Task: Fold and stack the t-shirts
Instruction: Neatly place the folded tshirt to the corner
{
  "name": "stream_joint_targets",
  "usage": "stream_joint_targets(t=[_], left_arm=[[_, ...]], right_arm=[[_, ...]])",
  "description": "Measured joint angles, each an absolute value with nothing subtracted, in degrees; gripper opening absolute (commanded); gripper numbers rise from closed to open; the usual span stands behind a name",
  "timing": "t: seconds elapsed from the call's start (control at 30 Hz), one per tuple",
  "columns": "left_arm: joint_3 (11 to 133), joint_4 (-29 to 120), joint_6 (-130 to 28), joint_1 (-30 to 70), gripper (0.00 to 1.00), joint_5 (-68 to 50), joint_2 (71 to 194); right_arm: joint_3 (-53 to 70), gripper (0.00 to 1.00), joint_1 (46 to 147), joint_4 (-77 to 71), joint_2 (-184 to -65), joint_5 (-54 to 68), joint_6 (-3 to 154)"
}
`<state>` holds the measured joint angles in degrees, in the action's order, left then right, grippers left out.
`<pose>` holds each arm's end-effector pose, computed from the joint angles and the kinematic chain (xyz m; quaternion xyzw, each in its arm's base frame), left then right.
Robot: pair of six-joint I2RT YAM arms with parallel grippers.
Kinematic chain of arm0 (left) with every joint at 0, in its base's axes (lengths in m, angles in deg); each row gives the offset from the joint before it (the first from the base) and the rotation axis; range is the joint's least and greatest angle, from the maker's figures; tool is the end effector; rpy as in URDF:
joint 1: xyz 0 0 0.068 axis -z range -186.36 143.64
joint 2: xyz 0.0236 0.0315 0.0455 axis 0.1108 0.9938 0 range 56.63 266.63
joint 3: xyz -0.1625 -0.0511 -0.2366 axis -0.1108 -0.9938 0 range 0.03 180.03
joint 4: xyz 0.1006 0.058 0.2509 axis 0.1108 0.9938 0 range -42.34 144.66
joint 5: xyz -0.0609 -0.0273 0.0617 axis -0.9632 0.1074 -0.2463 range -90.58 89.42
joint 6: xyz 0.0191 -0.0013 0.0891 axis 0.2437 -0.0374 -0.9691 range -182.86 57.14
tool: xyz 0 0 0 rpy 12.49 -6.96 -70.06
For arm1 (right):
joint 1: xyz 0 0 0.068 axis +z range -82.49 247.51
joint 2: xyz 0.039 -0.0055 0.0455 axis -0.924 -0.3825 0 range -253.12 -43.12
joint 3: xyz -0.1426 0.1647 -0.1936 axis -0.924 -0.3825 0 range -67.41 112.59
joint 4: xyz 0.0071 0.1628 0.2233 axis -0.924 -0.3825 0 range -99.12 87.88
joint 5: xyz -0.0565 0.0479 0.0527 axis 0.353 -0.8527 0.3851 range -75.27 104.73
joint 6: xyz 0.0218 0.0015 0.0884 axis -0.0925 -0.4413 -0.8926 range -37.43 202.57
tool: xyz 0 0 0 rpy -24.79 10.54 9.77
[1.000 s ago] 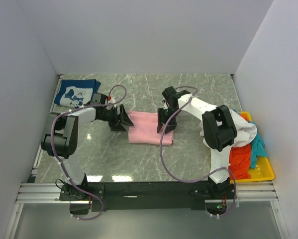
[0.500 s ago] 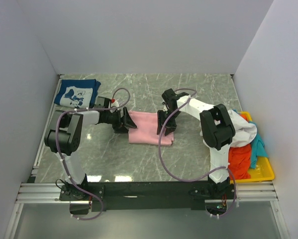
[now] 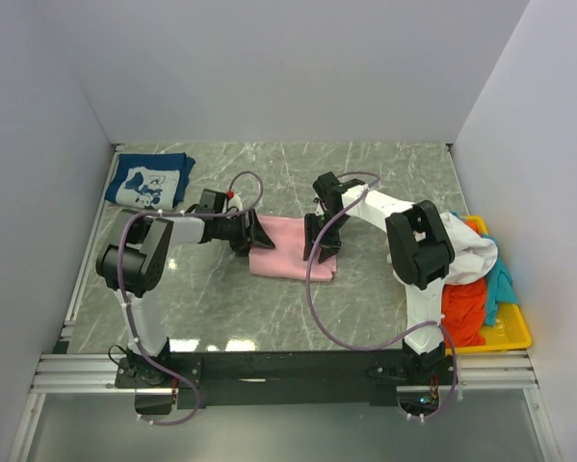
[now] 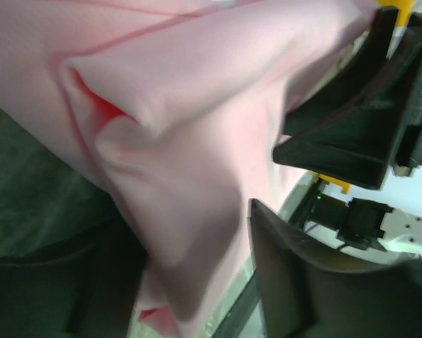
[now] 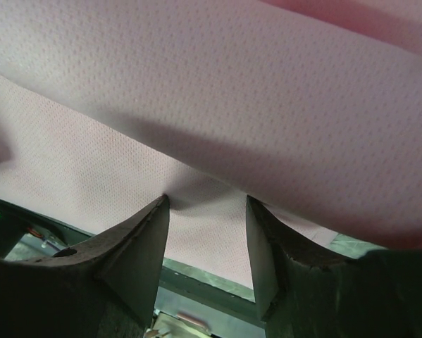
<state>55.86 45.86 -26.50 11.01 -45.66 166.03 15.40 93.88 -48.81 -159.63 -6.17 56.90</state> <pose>0.3634 -0.1742 0.1030 -0.0202 0.8815 -0.4597 0.1062 0.3650 0.2135 0.1240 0.0212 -0.9798 -0.1986 0.0053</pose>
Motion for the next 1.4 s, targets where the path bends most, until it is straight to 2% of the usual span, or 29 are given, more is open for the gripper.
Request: stream_joint_targets(t=[0.03,0.07,0.13,0.17,0.23,0.27,0.3,0.53,0.77,1.13,1.4], left_arm=[[55.95,45.68,-26.24,11.18,0.55,-45.25,166.34],[56.06,45.57,-26.07,11.29,0.44,-44.79,166.71],[56.39,45.75,-25.83,11.44,0.36,-43.63,167.54],[56.69,45.92,-25.76,11.44,0.27,-43.43,168.02],[57.35,46.69,-25.74,11.60,0.17,-42.49,168.64],[57.83,47.28,-25.76,11.73,0.04,-42.14,168.88],[58.55,48.20,-25.69,11.86,0.00,-41.84,169.05],[67.64,59.43,-29.85,13.02,0.00,-34.19,170.62],[78.64,75.28,-40.47,12.58,0.00,-16.27,170.62],[96.04,89.16,-56.23,5.98,0.00,4.52,171.59],[104.47,91.98,-62.89,0.58,0.00,8.98,175.52]], right_arm=[[15.40,0.55,93.88,-48.79,-159.63,-6.20,56.90],[15.40,0.54,93.88,-48.79,-159.63,-6.22,56.90],[15.37,0.54,93.88,-48.75,-159.63,-6.26,56.90],[15.31,0.54,93.88,-48.66,-159.63,-6.30,56.90],[15.07,0.54,93.88,-48.46,-159.63,-6.52,56.90],[15.05,0.54,93.88,-48.46,-159.63,-6.63,56.90],[15.03,0.54,93.88,-48.42,-159.63,-6.76,56.90],[15.03,0.55,93.88,-48.51,-159.52,-6.85,57.01],[15.03,0.56,93.88,-51.24,-156.88,-3.99,58.78],[14.22,0.56,93.77,-52.64,-154.58,-2.68,59.94],[12.14,0.56,93.77,-52.71,-154.21,-2.68,59.94]])
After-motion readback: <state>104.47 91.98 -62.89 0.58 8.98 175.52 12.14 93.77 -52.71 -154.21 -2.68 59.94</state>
